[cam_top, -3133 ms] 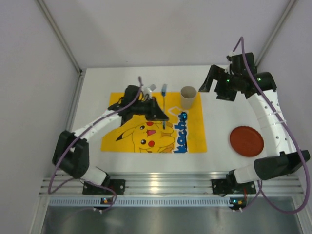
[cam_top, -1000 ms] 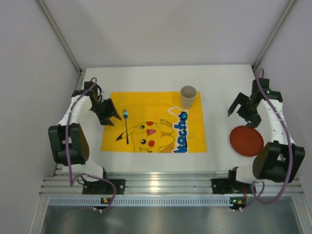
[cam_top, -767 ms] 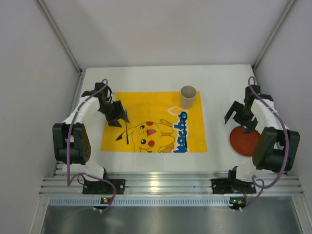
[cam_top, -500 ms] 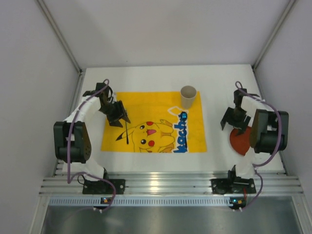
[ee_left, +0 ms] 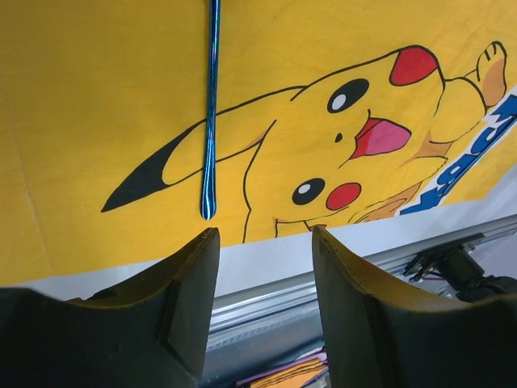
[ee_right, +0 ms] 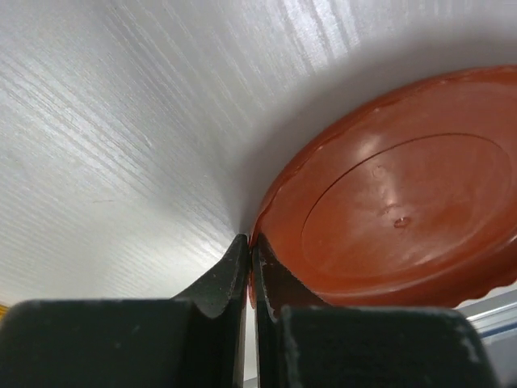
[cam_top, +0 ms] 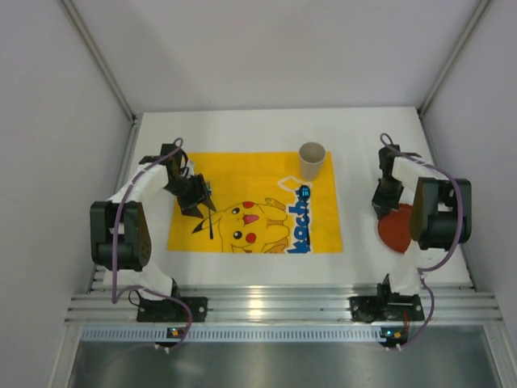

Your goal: Set the dinner table for one person

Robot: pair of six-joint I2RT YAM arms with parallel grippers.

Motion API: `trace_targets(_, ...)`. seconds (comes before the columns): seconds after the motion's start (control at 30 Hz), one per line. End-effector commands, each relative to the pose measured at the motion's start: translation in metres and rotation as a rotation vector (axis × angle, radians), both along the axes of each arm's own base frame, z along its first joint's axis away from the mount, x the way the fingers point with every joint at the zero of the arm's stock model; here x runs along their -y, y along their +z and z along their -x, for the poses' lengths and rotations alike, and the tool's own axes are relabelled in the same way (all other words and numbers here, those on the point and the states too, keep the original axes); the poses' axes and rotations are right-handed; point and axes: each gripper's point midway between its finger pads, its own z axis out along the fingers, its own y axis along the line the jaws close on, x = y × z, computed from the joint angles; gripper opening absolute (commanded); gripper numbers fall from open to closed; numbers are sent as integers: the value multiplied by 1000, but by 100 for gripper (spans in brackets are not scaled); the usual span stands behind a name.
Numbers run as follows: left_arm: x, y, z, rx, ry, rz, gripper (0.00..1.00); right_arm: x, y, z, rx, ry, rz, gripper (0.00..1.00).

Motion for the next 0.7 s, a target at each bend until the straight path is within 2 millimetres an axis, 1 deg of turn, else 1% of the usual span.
trace_targets(0.0,-1,13,-6,70,9,-1,55,14,22,-18,99,6,68,0)
trace_targets(0.03,-1,15,-8,77,13,2,55,15,38,-24,149,-2,71,0)
trace_targets(0.07,0,18,-10,90,15,6,55,17,49,-28,179,-6,76,0)
trace_targets(0.13,2,25,-15,110,23,20,55,21,90,-41,271,-10,109,0)
trace_targets(0.17,2,29,-16,124,26,20,55,23,105,-44,297,-12,131,0)
trace_targets(0.2,2,32,-19,135,34,22,55,21,134,-51,340,-4,154,0)
trace_targets(0.23,3,38,-23,156,38,26,56,24,156,-54,379,-4,194,0)
trace_targets(0.27,2,43,-24,170,45,21,56,22,174,-57,408,-2,208,0)
trace_targets(0.3,2,47,-27,183,58,24,57,9,208,-64,478,30,226,0)
trace_targets(0.37,1,57,-31,220,73,20,57,-7,243,-71,558,61,236,0)
trace_targets(0.4,1,60,-32,225,87,22,58,-33,275,-74,635,114,223,0)
trace_targets(0.43,1,63,-33,237,95,23,58,-45,285,-79,655,137,235,0)
trace_targets(0.47,0,70,-34,259,106,19,59,-62,310,-81,714,169,219,0)
trace_targets(0.5,-3,71,-34,265,128,5,60,-102,317,-80,744,264,176,0)
trace_targets(0.53,-4,78,-32,289,140,-2,61,-129,317,-84,747,338,153,0)
trace_targets(0.57,-7,81,-31,302,152,-15,64,-157,332,-85,801,412,110,0)
trace_targets(0.6,-14,82,-30,308,187,-54,65,-209,339,-73,843,545,61,0)
trace_targets(0.63,-19,90,-25,334,204,-72,67,-240,331,-73,830,650,68,0)
trace_targets(0.67,-24,94,-23,344,224,-99,69,-266,342,-68,869,716,44,0)
